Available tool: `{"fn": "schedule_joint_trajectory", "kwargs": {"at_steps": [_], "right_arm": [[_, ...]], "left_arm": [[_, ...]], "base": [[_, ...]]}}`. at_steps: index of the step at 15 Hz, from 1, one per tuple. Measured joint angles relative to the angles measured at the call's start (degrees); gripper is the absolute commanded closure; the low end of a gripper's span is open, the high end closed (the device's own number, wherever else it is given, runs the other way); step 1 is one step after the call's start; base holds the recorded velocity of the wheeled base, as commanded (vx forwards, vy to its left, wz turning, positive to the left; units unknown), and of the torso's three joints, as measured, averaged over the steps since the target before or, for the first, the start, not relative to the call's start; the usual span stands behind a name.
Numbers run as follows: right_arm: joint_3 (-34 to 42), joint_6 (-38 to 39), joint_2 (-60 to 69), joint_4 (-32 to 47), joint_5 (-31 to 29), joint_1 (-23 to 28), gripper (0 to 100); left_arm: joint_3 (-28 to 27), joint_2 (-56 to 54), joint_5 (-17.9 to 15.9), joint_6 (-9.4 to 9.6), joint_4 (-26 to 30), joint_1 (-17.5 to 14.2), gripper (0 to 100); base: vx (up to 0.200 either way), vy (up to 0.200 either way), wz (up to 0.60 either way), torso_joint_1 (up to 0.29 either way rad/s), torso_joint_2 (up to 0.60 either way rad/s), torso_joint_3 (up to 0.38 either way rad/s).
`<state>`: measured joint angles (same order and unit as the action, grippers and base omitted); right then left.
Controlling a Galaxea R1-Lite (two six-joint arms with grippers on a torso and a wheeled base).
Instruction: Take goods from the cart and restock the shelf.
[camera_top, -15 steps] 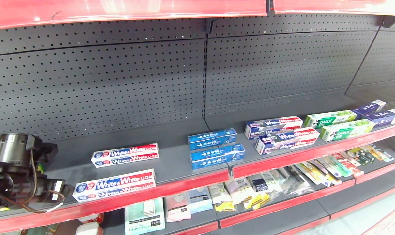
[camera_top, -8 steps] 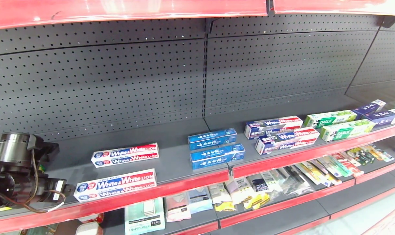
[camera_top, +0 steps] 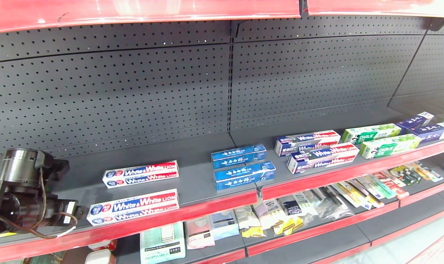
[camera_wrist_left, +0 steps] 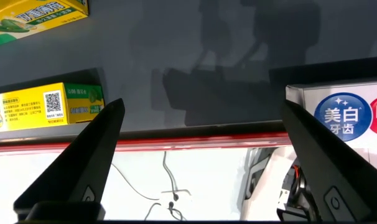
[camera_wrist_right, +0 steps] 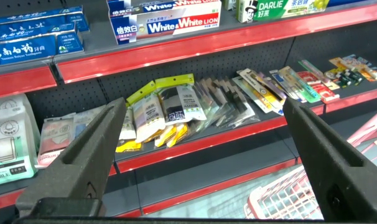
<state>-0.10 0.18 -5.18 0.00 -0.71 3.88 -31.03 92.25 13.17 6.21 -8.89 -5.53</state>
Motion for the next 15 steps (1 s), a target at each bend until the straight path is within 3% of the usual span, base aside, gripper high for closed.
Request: {"fn": "schedule_joint_trajectory", "kwargs": {"at_steps": [15], "right_arm": [[0.0, 0.0, 0.0, 0.0, 0.0, 0.0, 0]], "left_arm": [[0.0, 0.3, 0.1, 0.02, 0.0, 0.0, 0]], "base": [[0.000, 0.000, 0.00, 0.000, 0.00, 0.000]]}}
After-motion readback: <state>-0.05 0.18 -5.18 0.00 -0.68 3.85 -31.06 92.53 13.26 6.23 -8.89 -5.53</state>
